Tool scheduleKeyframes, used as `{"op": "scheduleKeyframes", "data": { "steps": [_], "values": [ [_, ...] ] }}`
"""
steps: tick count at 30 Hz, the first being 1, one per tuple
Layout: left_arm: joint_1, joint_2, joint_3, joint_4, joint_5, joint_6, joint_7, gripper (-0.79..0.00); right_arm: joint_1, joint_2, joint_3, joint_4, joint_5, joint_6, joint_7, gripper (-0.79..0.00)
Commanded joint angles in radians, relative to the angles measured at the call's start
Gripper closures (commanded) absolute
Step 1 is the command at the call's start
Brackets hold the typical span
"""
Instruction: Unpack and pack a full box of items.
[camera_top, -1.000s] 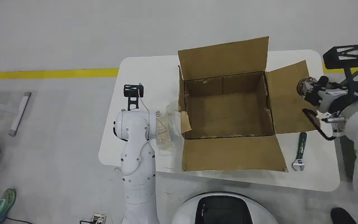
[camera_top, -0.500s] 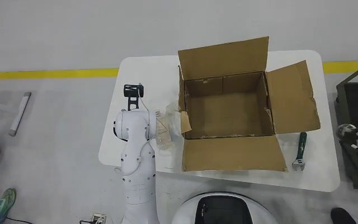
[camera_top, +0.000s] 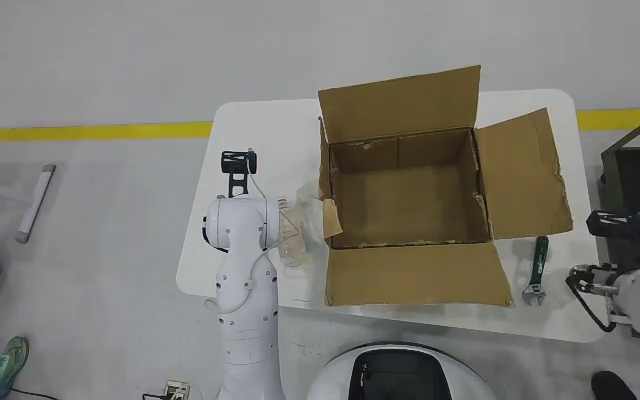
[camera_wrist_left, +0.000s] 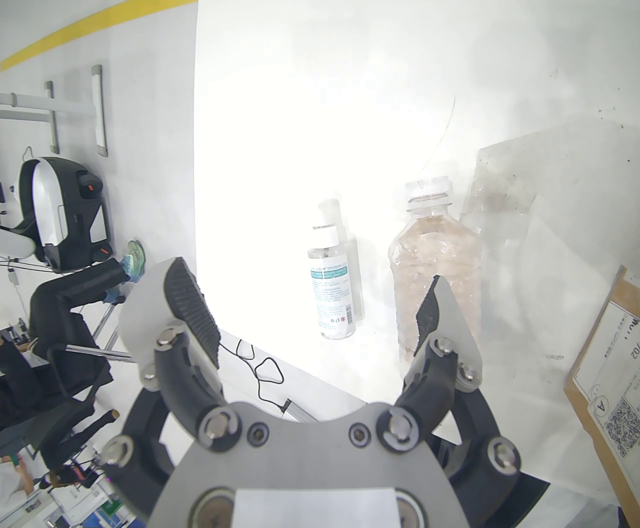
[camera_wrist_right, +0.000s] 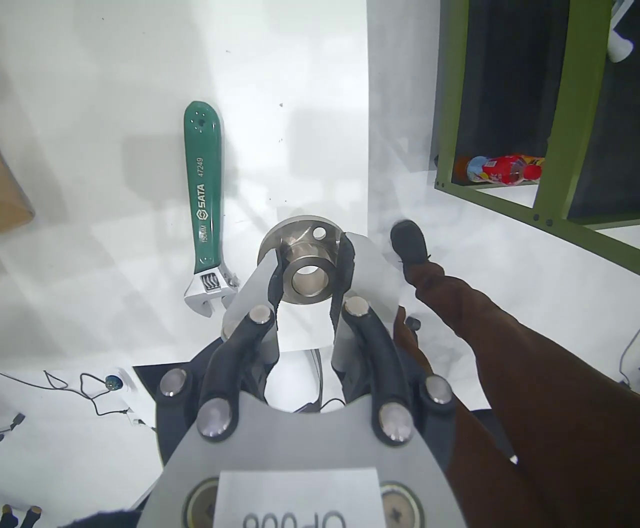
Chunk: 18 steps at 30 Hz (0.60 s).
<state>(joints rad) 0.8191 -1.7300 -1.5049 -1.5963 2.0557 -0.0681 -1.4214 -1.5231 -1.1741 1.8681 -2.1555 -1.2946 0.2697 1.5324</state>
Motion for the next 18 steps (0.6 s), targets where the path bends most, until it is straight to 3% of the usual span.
{"op": "scheduleKeyframes", "data": {
  "steps": [1, 2, 7, 9, 10, 12, 14, 15, 18],
  "values": [
    [0.0, 0.0, 0.0, 0.0, 0.0, 0.0, 0.0, -0.785, 0.006, 0.0, -0.014, 0.025, -0.004, -0.001, -0.009, 0.0],
    [0.0, 0.0, 0.0, 0.0, 0.0, 0.0, 0.0, -0.785, 0.013, -0.001, -0.021, 0.038, 0.004, -0.002, -0.017, -0.046],
    [0.0, 0.0, 0.0, 0.0, 0.0, 0.0, 0.0, -0.785, 0.028, -0.002, -0.051, 0.086, -0.006, -0.009, -0.047, -0.111],
    [0.0, 0.0, 0.0, 0.0, 0.0, 0.0, 0.0, -0.785, 0.031, -0.002, -0.059, 0.097, -0.005, -0.009, -0.054, -0.2],
    [0.0, 0.0, 0.0, 0.0, 0.0, 0.0, 0.0, -0.785, 0.032, -0.003, -0.063, 0.099, -0.003, -0.01, -0.056, -0.274],
    [0.0, 0.0, 0.0, 0.0, 0.0, 0.0, 0.0, -0.785, 0.035, -0.003, -0.067, 0.1, 0.002, -0.01, -0.066, -0.351],
    [0.0, 0.0, 0.0, 0.0, 0.0, 0.0, 0.0, -0.785, 0.032, -0.004, -0.066, 0.099, 0.008, -0.01, -0.072, -0.686],
    [0.0, 0.0, 0.0, 0.0, 0.0, 0.0, 0.0, -0.785, 0.032, -0.004, -0.061, 0.092, 0.01, -0.006, -0.077, -0.785],
    [0.0, 0.0, 0.0, 0.0, 0.0, 0.0, 0.0, -0.785, 0.026, -0.004, -0.034, 0.063, 0.03, 0.002, -0.102, -0.785]
  ]
}}
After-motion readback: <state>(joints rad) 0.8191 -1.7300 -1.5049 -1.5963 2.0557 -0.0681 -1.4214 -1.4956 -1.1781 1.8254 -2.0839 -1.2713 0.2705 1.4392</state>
